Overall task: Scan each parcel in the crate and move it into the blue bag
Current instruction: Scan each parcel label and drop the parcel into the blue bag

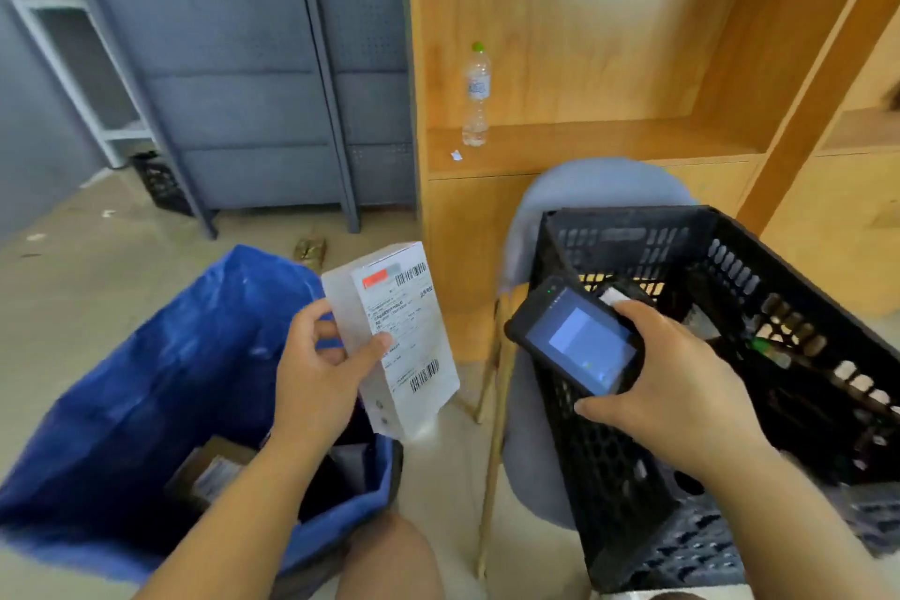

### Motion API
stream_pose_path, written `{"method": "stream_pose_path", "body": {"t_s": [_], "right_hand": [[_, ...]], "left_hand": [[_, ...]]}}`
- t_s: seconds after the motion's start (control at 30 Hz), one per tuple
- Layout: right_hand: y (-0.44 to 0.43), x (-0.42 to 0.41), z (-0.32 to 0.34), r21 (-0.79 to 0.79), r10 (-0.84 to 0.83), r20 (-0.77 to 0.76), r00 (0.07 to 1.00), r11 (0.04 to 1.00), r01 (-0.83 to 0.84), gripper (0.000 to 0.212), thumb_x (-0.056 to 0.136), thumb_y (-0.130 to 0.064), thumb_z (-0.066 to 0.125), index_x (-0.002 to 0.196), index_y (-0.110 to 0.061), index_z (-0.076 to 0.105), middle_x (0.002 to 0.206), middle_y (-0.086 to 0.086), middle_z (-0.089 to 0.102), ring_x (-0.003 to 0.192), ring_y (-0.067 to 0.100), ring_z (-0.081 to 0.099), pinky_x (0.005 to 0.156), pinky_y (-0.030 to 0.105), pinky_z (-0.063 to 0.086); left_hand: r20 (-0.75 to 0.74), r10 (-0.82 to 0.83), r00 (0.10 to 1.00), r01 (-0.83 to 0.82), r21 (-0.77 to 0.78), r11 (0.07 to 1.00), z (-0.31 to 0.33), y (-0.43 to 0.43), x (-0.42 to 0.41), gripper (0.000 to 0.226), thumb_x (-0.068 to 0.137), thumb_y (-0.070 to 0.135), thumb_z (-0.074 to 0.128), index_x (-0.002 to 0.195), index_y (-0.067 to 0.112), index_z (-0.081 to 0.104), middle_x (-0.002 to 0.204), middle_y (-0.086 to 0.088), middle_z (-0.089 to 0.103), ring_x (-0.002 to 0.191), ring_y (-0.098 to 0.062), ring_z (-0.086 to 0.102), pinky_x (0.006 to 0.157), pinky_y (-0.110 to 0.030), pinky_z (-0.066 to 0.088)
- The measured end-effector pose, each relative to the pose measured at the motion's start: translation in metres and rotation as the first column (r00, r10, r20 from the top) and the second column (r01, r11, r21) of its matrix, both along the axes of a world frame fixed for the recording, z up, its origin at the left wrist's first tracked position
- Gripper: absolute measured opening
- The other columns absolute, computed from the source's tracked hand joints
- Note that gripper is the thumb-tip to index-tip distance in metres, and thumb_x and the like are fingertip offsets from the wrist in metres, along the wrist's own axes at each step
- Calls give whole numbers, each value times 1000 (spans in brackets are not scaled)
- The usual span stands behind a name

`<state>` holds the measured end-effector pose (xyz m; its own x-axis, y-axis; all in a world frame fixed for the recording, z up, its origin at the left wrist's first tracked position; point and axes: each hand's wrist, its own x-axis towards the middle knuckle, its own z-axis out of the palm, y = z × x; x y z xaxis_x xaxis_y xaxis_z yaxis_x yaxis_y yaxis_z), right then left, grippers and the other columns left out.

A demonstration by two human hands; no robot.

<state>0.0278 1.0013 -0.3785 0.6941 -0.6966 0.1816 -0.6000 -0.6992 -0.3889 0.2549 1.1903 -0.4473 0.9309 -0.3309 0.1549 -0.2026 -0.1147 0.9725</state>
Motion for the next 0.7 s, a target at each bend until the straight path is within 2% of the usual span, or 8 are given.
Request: {"method": "stream_pose_path", "body": {"t_s": [0.07,0.13,0.2,0.3,0.37,0.43,0.57,0.7], "right_hand": [[13,20,-4,-6,68,-9,998,998,-68,92,50,-49,82,127,-31,36,107,-10,53,85,11,46,63,29,37],[25,36,-8,-16,123,-9,992,992,-123,89,48,-50,82,123,-34,36,98,-13,50,81,8,41,59,27,34],[33,47,-12,-16,161,-32,986,987,-161,88,46,-52,81,120,-37,35,91,-17,44,78,6,40,54,21,30],[40,56,-17,10,196,-65,978,981,-196,88,44,-55,78,118,-38,35,90,-19,44,76,3,42,53,12,24],[40,56,-18,6,193,-73,979,981,-193,88,43,-56,78,117,-39,32,89,-20,42,75,2,40,53,11,23],[37,52,-17,-5,171,-68,983,985,-172,90,43,-55,79,117,-41,29,88,-21,40,75,2,39,53,13,24],[23,32,-12,-8,80,-56,995,997,-80,93,44,-53,80,123,-36,33,93,-17,43,80,8,43,56,25,34],[2,-2,-6,19,-55,-27,998,998,56,94,46,-52,82,127,-34,36,95,-14,46,82,13,47,65,33,44]], "left_hand": [[7,130,991,-130,86,988,-12,27,10,49,70,33,82,107,37,51,94,12,64,76,-6,68,62,-36,56],[20,228,973,-228,160,960,-24,49,22,50,72,33,81,110,34,48,97,14,62,84,-12,66,70,-37,56],[1,267,964,-260,230,938,-34,67,37,49,77,27,78,116,27,48,107,6,62,96,-20,64,79,-43,55],[-74,211,975,-149,490,859,-51,85,54,59,82,35,72,131,13,49,127,-12,55,110,-32,58,90,-44,50],[-117,137,984,-32,635,772,-58,87,55,54,84,41,68,126,9,55,127,-11,57,113,-30,56,91,-38,46],[-161,61,985,65,676,734,-62,83,53,43,84,42,68,114,11,61,116,-6,64,107,-25,58,90,-36,46],[-190,-74,979,190,719,669,-54,57,41,35,83,43,67,108,19,61,99,6,61,94,-16,55,80,-30,42],[-149,-193,970,241,699,673,-35,15,20,22,83,40,66,95,23,61,99,3,64,97,-19,59,81,-33,47]]}}
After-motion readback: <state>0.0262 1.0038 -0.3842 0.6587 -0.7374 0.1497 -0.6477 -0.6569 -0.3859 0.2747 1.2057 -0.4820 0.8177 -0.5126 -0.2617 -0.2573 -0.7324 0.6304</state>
